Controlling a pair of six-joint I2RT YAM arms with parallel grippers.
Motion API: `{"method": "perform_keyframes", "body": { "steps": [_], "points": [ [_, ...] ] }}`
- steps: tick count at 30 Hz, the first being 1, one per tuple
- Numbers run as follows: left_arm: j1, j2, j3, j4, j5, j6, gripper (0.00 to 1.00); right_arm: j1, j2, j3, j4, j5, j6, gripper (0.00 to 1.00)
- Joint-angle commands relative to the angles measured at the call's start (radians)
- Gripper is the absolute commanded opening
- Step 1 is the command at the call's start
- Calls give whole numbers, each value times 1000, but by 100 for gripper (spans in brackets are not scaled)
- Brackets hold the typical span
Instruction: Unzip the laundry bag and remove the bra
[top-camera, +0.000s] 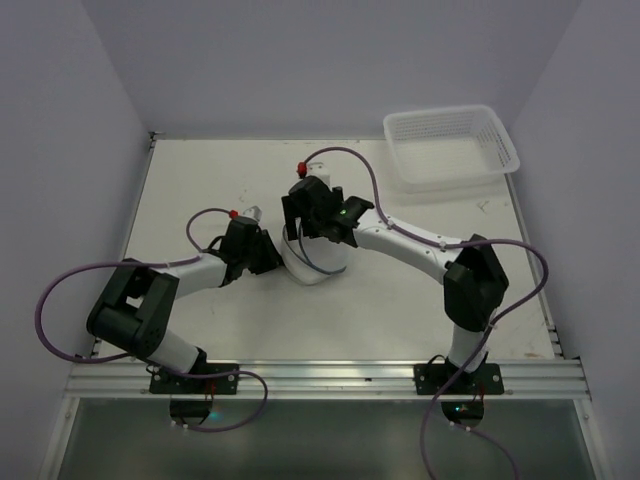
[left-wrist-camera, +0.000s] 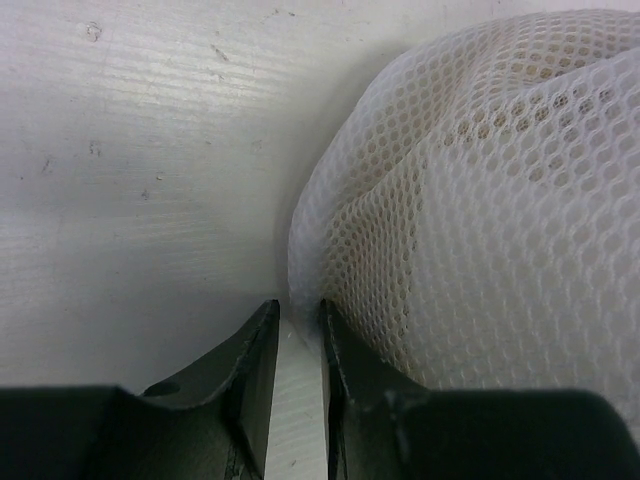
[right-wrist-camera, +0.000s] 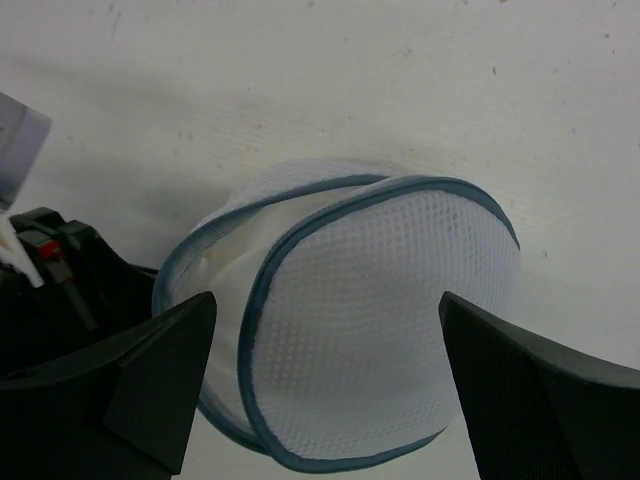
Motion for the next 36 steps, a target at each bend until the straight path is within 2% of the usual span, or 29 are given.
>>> {"method": "perform_keyframes", "body": {
  "steps": [1, 5, 10, 21, 25, 30, 31, 34, 36],
  "points": [
    [-4, -30, -16, -7, -35, 17, 26, 30, 33, 75, -56, 67, -20, 95],
    [-4, -28, -15, -7, -37, 14, 25, 33, 76, 83, -89, 87, 1, 95],
    [-4, -19, -15, -14, -43, 15, 24, 24, 36, -18, -106, 179, 24, 97],
    [-4, 16, -5, -10, -36, 31, 21, -211, -407, -409, -71, 121, 18, 98],
    [-4, 19, 7, -10, -25, 37, 21, -339, -548, -497, -86, 1, 20, 97],
    [-4, 6, 13, -21, -23, 49, 21, -356, -639, -483, -12, -270, -54, 92],
    [-4, 4, 13, -21, -22, 49, 21, -353, -641, -476, 42, -389, -58, 91],
    [-4, 1, 13, -26, -16, 51, 21, -331, -587, -433, 130, -549, -63, 88],
    [-4, -7, 15, -32, -17, 51, 21, -301, -501, -381, 150, -557, -57, 86]
  ]
}}
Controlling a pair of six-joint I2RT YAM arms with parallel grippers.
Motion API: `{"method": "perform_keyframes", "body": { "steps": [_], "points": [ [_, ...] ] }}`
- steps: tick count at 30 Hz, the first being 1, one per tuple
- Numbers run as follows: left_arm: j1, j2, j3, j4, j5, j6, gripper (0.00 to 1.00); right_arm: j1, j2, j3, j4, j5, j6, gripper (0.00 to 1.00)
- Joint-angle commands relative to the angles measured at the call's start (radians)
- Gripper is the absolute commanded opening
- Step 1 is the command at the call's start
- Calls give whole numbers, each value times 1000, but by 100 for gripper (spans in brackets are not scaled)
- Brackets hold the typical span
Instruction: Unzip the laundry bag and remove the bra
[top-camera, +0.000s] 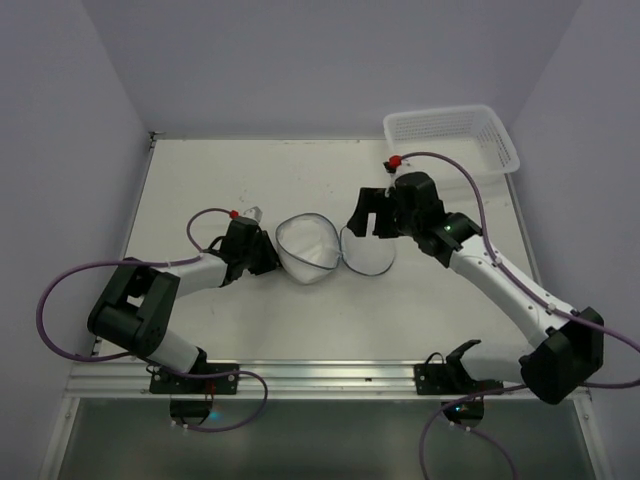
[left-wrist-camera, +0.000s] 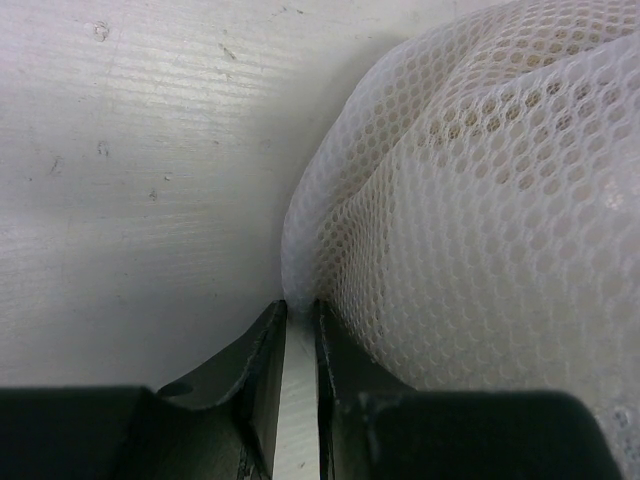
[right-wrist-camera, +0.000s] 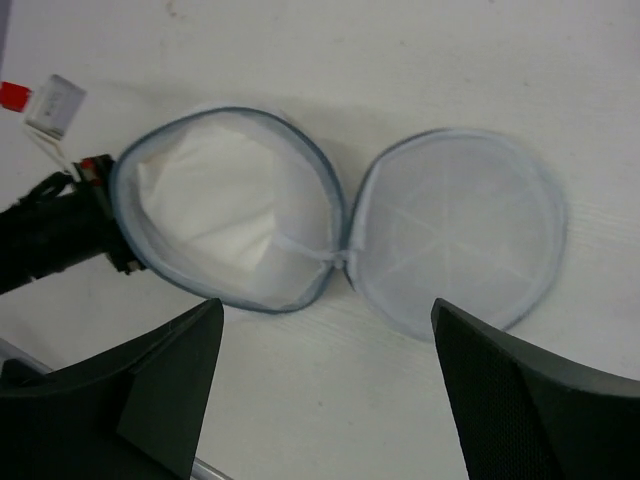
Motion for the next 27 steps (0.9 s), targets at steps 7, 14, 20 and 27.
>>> {"method": "perform_keyframes", "body": {
  "steps": [7, 14, 20, 27],
  "points": [
    [-3, -37, 13, -37, -16, 30, 21, 200, 357, 250, 212, -88, 62, 79],
    [-5, -70, -9, -34, -17, 13, 21, 238, 546, 335, 237, 19, 151, 75],
    [-6, -77, -21, -25, -11, -1, 20, 266, 681, 384, 168, 98, 232, 78],
    [-20, -59, -30, -10, -10, -10, 19, 267, 767, 356, 157, 82, 288, 74]
  ]
}}
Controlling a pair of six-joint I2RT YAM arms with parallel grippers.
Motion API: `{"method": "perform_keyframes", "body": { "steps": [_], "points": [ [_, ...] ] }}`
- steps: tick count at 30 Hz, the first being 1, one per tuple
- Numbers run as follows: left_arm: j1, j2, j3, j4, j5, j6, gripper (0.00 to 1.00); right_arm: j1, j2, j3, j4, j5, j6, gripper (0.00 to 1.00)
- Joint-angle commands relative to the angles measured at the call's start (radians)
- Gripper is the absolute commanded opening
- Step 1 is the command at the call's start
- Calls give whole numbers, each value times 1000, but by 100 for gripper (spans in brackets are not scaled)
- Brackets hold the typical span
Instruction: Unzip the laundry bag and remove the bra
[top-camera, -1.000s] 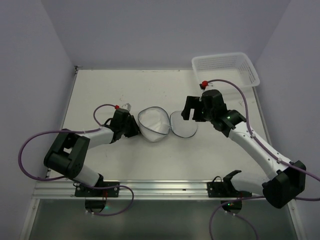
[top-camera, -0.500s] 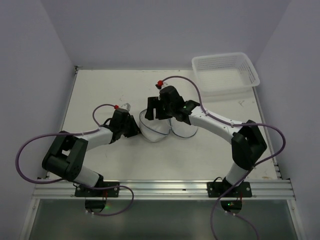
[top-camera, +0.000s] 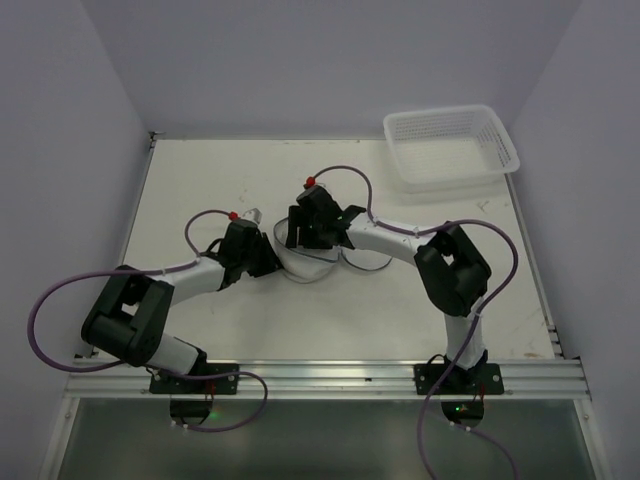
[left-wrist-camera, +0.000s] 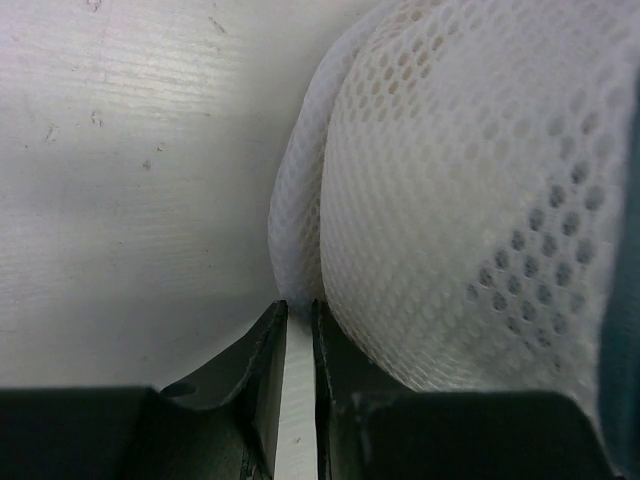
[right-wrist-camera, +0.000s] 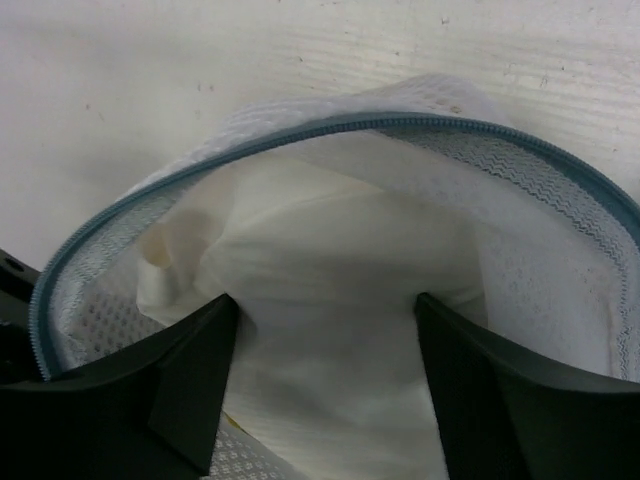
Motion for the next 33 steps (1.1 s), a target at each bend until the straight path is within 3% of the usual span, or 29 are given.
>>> {"method": "perform_keyframes", "body": {
  "steps": [1, 3, 4, 7, 8, 15, 23, 33],
  "points": [
    [-10, -1, -9, 17, -10, -9, 19, 3, 29, 6, -20, 18, 44, 66],
    [-12, 5, -9, 19, -11, -5, 18, 1, 23, -20, 0, 4, 35, 53],
    [-12, 7, -11, 19, -14, -4, 17, 1, 18, -28, 12, 3, 32, 34],
    [-12, 16, -12, 23, -25, -1, 16, -5, -9, -60, 34, -12, 6, 2],
    [-12, 19, -11, 23, -25, 0, 16, -8, -20, -77, 37, -16, -5, 0],
    [-12, 27, -28, 26, -40, -8, 11, -31, -222, -200, 112, -62, -83, 0],
    [-12, 22, -45, 15, -53, -12, 8, -69, -494, -278, 186, -309, -172, 0],
    [-12, 2, -42, 0, -56, -14, 7, -108, -641, -255, 269, -526, -151, 0]
  ]
}}
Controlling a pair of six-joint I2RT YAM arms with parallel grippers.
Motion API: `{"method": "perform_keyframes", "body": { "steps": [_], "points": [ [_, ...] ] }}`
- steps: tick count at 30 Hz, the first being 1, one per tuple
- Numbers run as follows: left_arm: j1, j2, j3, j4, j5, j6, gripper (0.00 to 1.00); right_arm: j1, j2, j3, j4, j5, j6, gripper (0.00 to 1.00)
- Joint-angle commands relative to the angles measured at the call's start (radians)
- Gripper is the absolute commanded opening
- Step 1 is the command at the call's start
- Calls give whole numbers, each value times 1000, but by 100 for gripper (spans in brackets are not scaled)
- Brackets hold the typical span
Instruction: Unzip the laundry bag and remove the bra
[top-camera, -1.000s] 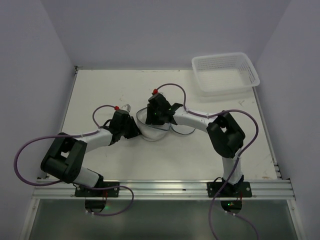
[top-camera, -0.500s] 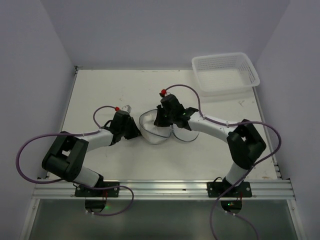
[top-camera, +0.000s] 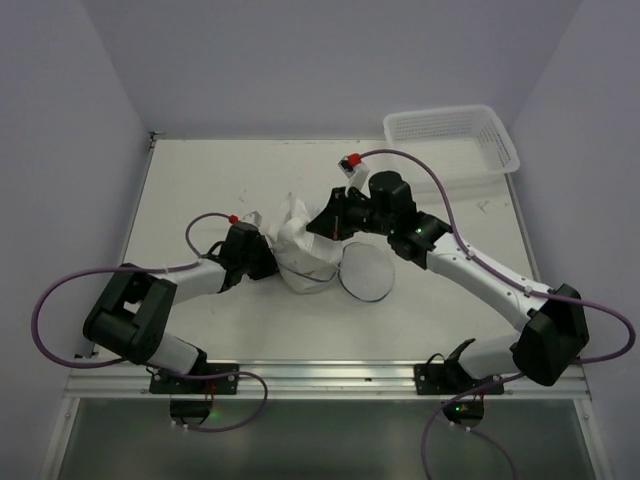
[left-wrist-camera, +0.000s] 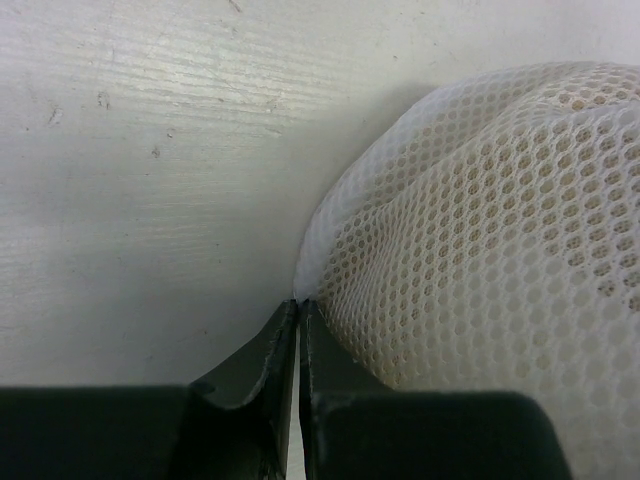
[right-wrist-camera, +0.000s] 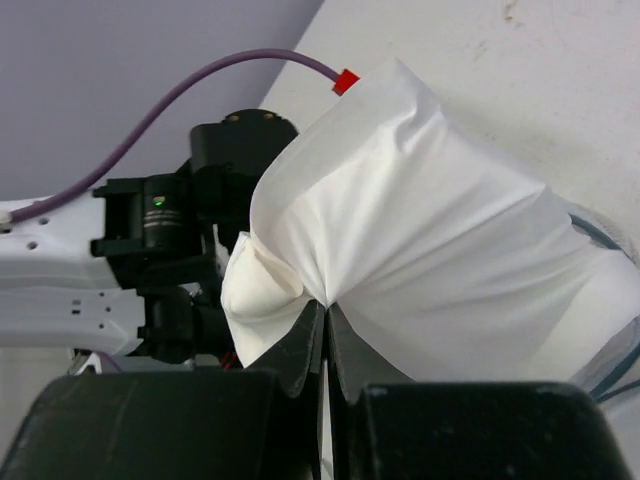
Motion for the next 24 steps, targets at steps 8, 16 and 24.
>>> {"method": "perform_keyframes", "body": {
  "steps": [8, 16, 24],
  "points": [
    [-4, -47, -5, -52, -45, -7, 8, -140, -142, 197, 17, -156, 21, 0],
    [-4, -70, 10, -76, -48, -3, 9, -350, -145, 418, -160, -72, -56, 0],
    [-4, -65, 10, -78, -25, -9, 9, -604, 31, 674, -233, 4, -93, 0]
  ]
}}
